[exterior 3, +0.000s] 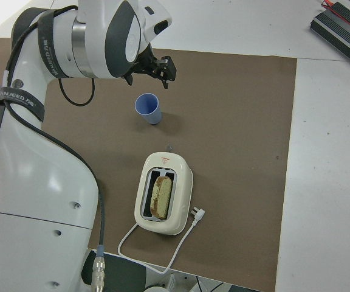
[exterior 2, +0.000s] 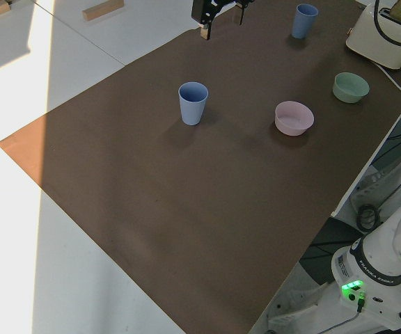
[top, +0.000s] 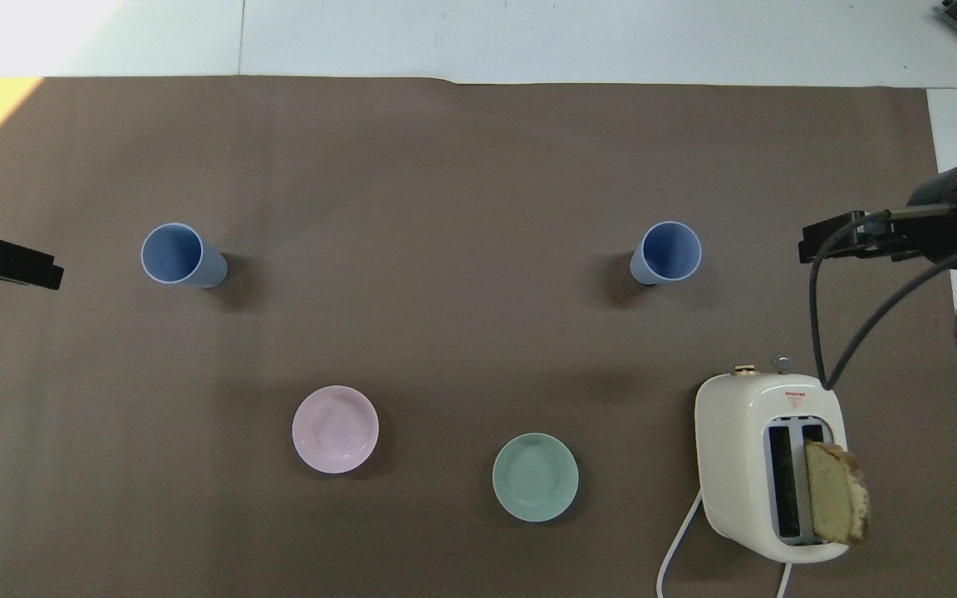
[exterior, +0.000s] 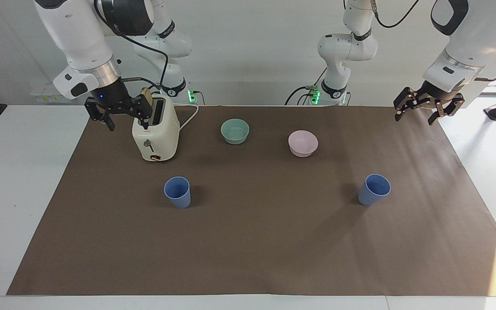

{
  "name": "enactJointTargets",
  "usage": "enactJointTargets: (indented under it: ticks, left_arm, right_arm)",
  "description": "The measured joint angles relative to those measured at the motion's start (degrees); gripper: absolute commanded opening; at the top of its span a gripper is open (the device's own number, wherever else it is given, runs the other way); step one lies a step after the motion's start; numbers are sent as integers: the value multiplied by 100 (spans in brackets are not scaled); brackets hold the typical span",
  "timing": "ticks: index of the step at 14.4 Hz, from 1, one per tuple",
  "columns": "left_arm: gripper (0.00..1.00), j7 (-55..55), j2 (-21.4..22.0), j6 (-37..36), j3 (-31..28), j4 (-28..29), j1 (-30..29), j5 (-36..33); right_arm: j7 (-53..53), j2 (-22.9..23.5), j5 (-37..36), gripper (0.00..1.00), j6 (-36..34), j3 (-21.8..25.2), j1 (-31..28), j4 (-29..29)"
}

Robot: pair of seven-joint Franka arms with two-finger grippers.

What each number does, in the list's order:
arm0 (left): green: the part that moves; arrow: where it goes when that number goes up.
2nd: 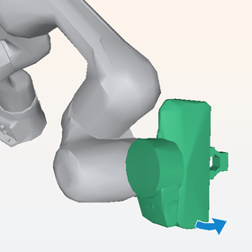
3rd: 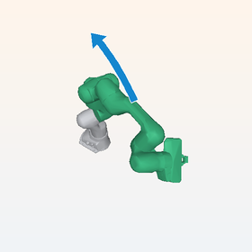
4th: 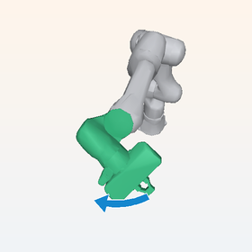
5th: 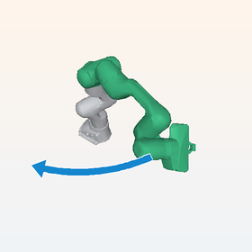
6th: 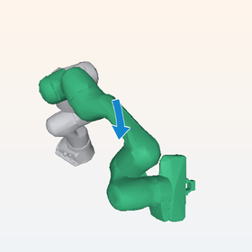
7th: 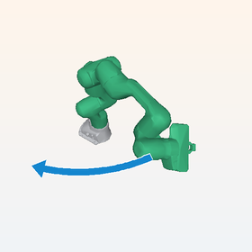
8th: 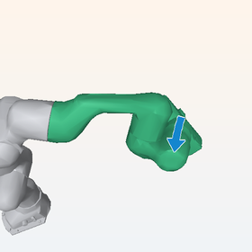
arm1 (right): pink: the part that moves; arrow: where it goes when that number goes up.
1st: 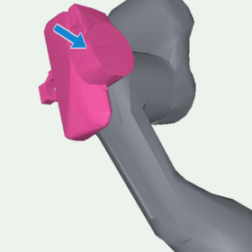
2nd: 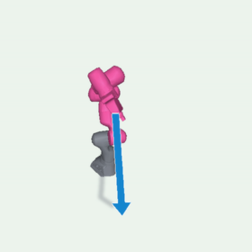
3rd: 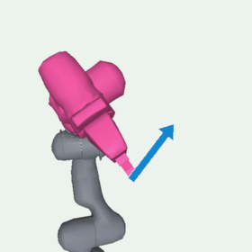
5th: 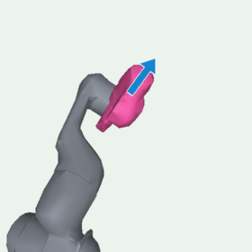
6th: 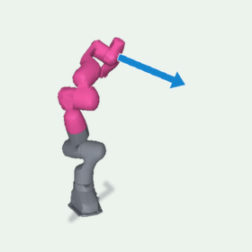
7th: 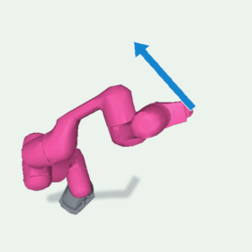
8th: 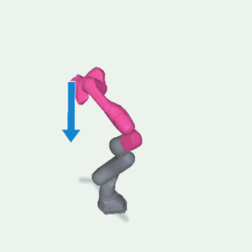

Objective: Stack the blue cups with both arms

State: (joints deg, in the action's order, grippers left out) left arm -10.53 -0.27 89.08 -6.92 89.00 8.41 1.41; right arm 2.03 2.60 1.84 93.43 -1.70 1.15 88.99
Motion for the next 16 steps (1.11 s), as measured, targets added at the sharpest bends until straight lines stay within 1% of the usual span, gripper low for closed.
enactJointTargets:
  ticks: [16]
  left_arm:
    - [100,-5,26,0,10,-4,5,2]
  right_arm:
    - [0,-4,-3,100,-27,-6,66,0]
